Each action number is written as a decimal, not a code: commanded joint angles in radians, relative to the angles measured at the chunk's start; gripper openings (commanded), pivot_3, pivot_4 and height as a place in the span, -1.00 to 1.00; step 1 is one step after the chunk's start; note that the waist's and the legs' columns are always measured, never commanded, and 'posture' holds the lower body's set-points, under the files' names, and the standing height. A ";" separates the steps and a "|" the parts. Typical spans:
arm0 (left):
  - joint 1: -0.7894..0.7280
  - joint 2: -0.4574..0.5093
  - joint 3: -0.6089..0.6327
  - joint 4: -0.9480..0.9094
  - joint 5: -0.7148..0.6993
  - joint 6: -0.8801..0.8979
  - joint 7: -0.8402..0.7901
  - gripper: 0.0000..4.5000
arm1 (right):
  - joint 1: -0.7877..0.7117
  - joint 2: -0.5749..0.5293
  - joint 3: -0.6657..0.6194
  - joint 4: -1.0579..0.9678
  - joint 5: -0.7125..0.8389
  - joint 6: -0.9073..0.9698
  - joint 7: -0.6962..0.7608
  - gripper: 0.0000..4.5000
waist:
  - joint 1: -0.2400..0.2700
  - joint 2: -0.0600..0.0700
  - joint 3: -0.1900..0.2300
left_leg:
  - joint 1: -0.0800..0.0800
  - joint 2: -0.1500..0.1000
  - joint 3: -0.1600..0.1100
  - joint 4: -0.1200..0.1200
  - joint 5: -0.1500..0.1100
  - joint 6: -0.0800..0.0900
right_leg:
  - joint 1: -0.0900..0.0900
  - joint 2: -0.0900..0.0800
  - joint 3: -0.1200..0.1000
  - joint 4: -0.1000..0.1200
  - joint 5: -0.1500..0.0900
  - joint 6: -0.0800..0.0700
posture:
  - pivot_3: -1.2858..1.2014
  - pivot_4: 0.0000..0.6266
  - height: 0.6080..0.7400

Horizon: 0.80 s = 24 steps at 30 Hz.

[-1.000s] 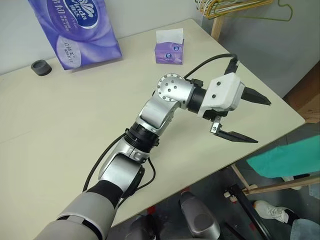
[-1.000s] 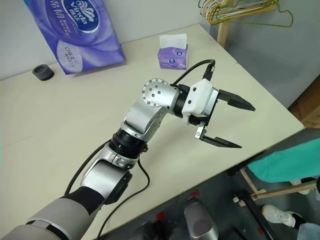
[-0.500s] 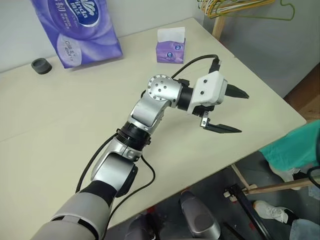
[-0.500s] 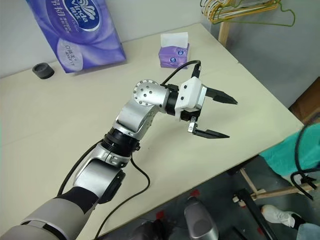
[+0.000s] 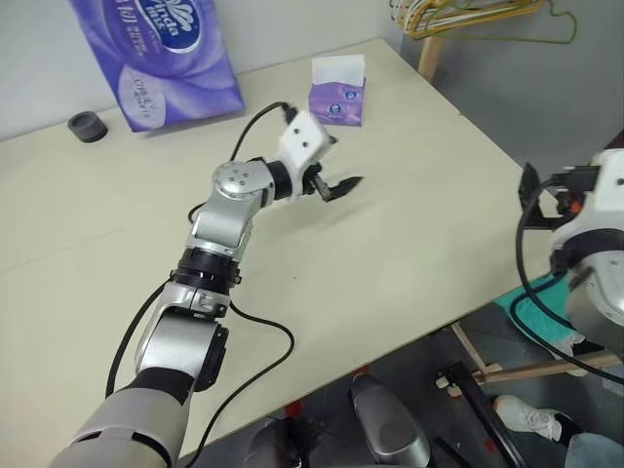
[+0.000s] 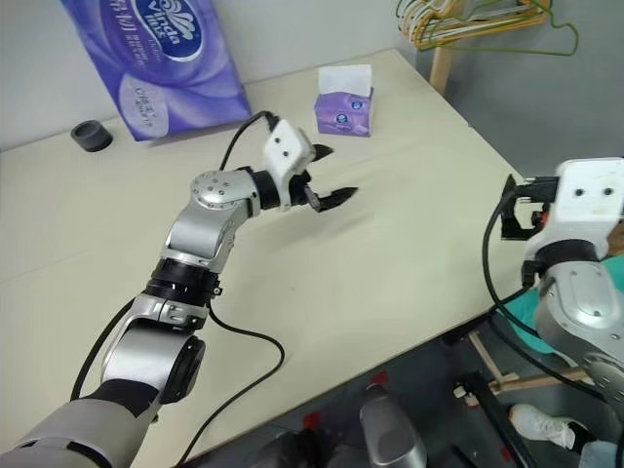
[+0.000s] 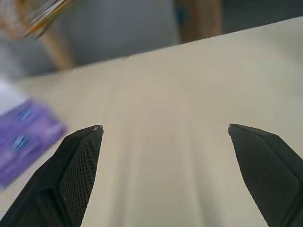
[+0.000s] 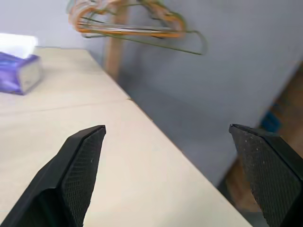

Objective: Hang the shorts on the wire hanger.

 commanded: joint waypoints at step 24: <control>0.573 0.019 0.347 -0.310 -0.033 -0.005 0.463 1.00 | -0.072 0.602 0.105 0.638 -0.631 -0.510 0.569 0.98 | 0.321 -0.028 -0.174 | -0.007 0.002 -0.018 -0.001 0.017 -0.027 | -0.011 0.000 -0.024 0.013 0.010 -0.015 | 0.04 -0.93 1.00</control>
